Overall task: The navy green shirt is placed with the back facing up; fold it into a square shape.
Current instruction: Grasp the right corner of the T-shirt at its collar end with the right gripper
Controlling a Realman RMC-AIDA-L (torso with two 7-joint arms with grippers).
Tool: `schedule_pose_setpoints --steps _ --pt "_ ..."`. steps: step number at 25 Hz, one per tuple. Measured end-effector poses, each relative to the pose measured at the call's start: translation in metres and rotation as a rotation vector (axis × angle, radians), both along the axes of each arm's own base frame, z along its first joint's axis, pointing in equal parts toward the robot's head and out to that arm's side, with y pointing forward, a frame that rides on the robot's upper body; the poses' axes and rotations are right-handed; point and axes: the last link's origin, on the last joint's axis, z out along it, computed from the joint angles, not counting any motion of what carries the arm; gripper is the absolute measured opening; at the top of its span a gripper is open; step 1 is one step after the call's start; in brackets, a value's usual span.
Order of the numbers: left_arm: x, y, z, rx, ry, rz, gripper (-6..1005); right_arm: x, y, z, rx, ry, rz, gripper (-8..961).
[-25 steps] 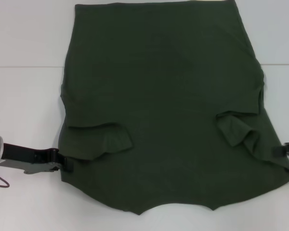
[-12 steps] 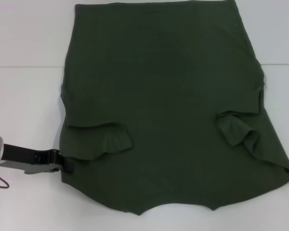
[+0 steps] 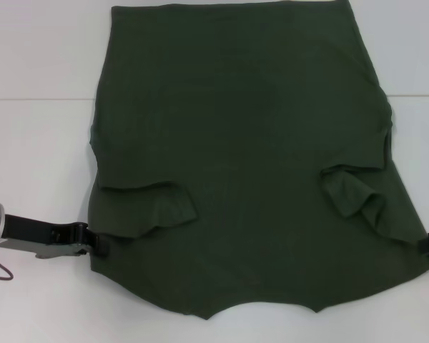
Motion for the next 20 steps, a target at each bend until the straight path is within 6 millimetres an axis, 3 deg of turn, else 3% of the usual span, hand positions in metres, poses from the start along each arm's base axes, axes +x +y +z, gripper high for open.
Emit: schedule_pose_setpoints --steps 20 --pt "0.001 0.001 0.000 0.001 0.002 -0.010 31 -0.003 0.008 -0.019 -0.015 -0.032 0.029 911"
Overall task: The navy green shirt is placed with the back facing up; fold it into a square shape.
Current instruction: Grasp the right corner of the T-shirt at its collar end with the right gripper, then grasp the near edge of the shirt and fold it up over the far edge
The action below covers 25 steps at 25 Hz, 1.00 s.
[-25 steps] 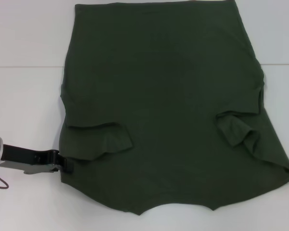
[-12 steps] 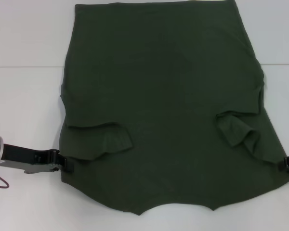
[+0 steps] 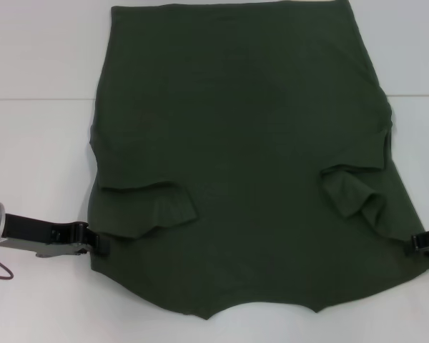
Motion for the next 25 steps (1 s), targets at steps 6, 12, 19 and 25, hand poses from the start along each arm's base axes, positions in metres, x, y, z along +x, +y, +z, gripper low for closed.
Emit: schedule_pose_setpoints --steps 6,12,19,25 --pt "0.000 0.000 0.000 -0.001 0.000 -0.002 31 0.000 0.000 -0.001 -0.005 -0.002 0.002 912" --pt "0.001 0.000 0.000 -0.001 -0.001 -0.005 31 -0.003 0.000 -0.005 -0.018 0.000 0.009 911" --pt "0.001 0.000 0.000 -0.001 -0.001 -0.007 32 -0.017 0.004 -0.014 -0.049 0.023 0.041 912" --pt "0.001 0.001 0.000 0.000 -0.002 -0.007 32 -0.027 0.008 -0.021 -0.064 0.032 0.068 911"
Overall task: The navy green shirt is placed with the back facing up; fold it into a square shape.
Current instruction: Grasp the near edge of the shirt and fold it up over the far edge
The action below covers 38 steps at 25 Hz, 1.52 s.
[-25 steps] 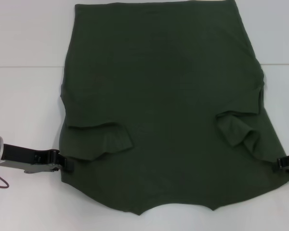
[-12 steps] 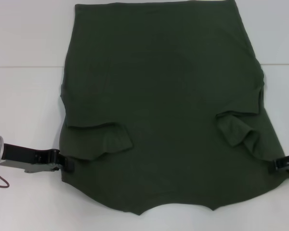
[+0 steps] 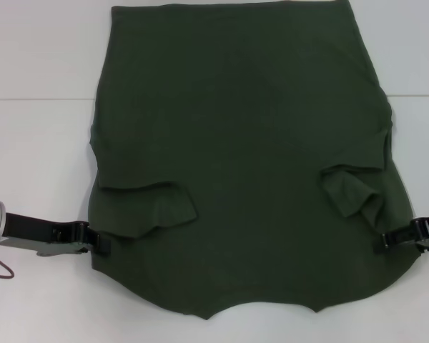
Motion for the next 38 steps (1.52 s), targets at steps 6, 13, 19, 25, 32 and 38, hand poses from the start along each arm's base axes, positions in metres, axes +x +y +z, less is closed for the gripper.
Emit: schedule_pose_setpoints --steps 6,13,19,25,32,38 --pt "0.001 0.001 0.000 0.007 -0.011 -0.002 33 -0.004 0.002 0.001 0.034 -0.023 0.057 844" --pt "0.001 0.000 0.000 0.006 -0.012 -0.004 33 -0.005 0.002 -0.004 0.007 -0.032 0.060 692" --pt "0.003 0.001 0.000 0.013 -0.021 -0.010 34 -0.006 0.002 -0.004 0.008 -0.033 0.062 414" --pt "0.003 0.001 0.001 0.024 -0.035 -0.023 34 -0.005 0.003 -0.004 0.008 -0.035 0.067 170" --pt "0.005 -0.006 0.002 -0.011 -0.063 -0.040 34 -0.007 -0.005 0.000 -0.062 -0.028 0.094 61" --pt "0.010 -0.020 0.011 -0.108 -0.120 -0.077 35 -0.011 -0.027 0.004 -0.213 0.023 0.132 61"
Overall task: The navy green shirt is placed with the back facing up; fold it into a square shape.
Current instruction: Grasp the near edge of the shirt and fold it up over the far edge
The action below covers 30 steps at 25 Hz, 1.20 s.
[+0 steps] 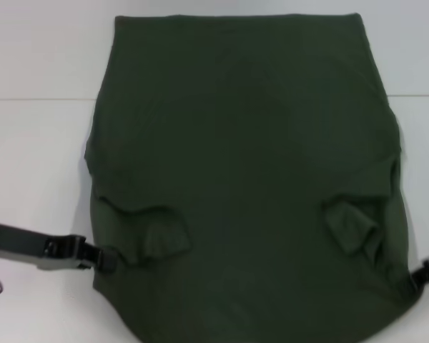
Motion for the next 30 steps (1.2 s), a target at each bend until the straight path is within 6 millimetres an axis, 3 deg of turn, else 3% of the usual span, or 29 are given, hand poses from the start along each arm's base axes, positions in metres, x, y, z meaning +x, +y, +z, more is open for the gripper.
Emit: schedule_pose_setpoints --steps 7,17,23,30 --pt "-0.003 -0.036 0.013 -0.185 -0.048 -0.008 35 -0.003 -0.036 -0.005 -0.222 0.083 0.054 61" --pt "-0.011 -0.062 0.013 -0.355 -0.001 0.004 36 -0.002 -0.055 -0.024 -0.383 0.082 0.092 61" --pt "-0.006 -0.057 0.012 -0.328 -0.029 -0.021 36 -0.004 -0.048 -0.024 -0.326 0.106 0.091 61" --pt "0.011 -0.026 0.026 -0.066 -0.215 -0.016 37 -0.007 -0.028 0.010 -0.062 0.304 0.040 62"
